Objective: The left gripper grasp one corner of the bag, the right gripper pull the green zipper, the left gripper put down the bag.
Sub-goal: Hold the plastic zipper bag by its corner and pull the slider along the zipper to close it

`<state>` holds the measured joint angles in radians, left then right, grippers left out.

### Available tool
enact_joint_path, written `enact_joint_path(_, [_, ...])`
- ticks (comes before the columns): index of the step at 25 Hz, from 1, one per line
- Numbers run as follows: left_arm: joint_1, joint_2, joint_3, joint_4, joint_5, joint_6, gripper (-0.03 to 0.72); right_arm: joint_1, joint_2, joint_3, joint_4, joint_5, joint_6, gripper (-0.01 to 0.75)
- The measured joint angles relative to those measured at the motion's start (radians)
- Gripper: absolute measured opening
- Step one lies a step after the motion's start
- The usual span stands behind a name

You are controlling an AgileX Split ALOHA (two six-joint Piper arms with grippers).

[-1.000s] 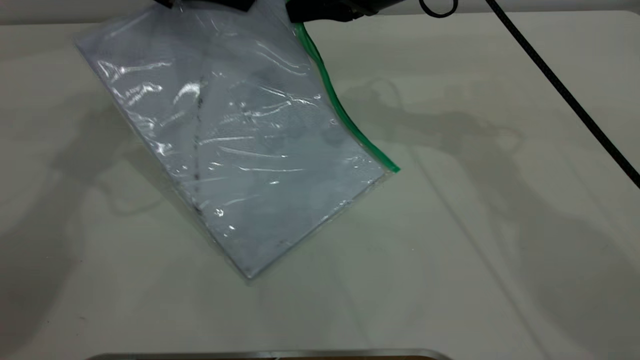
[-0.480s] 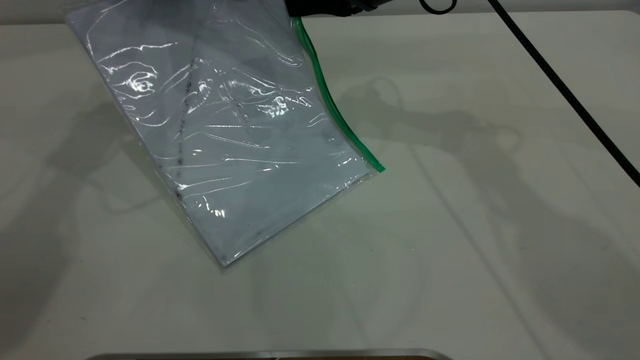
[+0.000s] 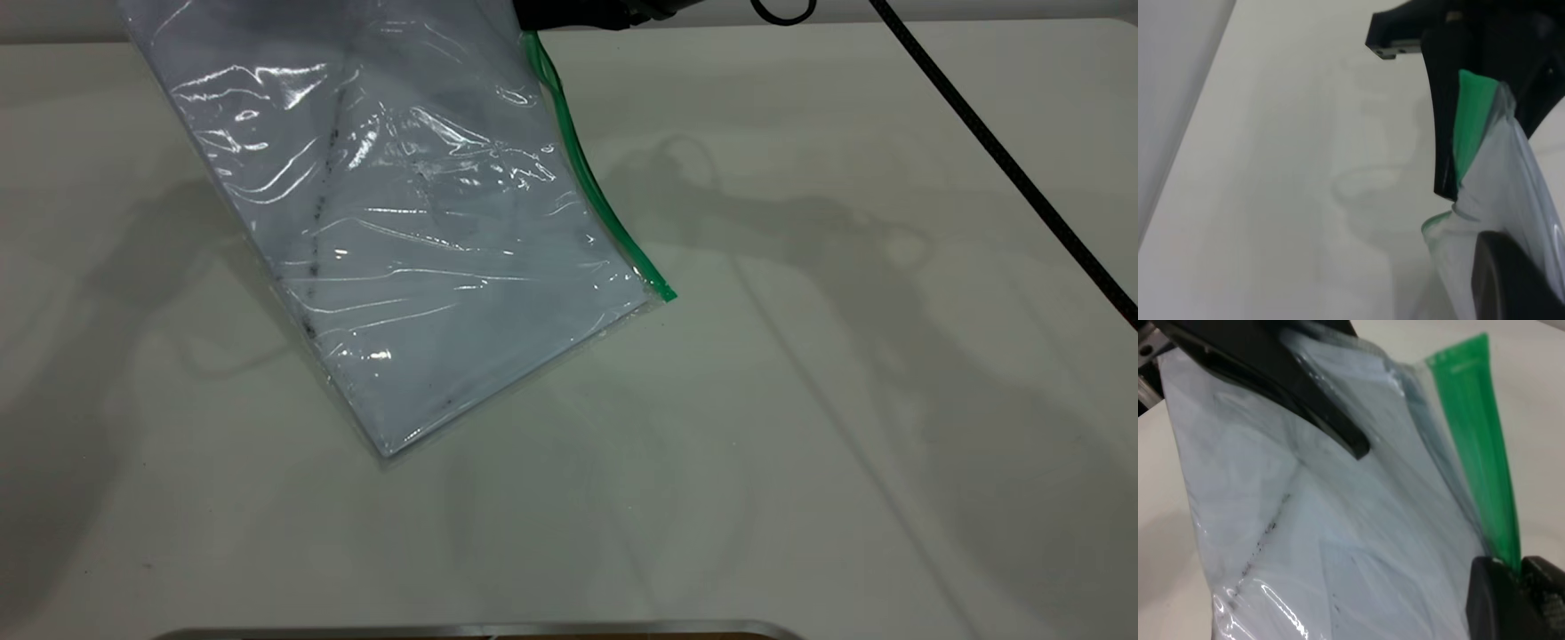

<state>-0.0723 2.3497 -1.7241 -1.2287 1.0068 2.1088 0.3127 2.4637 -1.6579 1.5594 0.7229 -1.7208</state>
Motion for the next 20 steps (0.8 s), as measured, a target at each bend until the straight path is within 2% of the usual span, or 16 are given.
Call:
enact_joint_path(5, [0.002, 0.000, 0.001, -0.037, 0.003, 0.002, 0.057, -0.005, 0.001, 0.015, -0.004, -0.019, -0.001, 0.063])
enact_joint_path(15, [0.023, -0.019, 0.001, -0.107, 0.037, 0.009, 0.056, -0.025, 0.092, 0.028, -0.079, -0.139, -0.003, 0.069])
enact_joint_path(20, [0.042, -0.019, 0.001, -0.126, 0.049, 0.008, 0.056, -0.025, 0.100, 0.028, -0.131, -0.150, 0.010, 0.071])
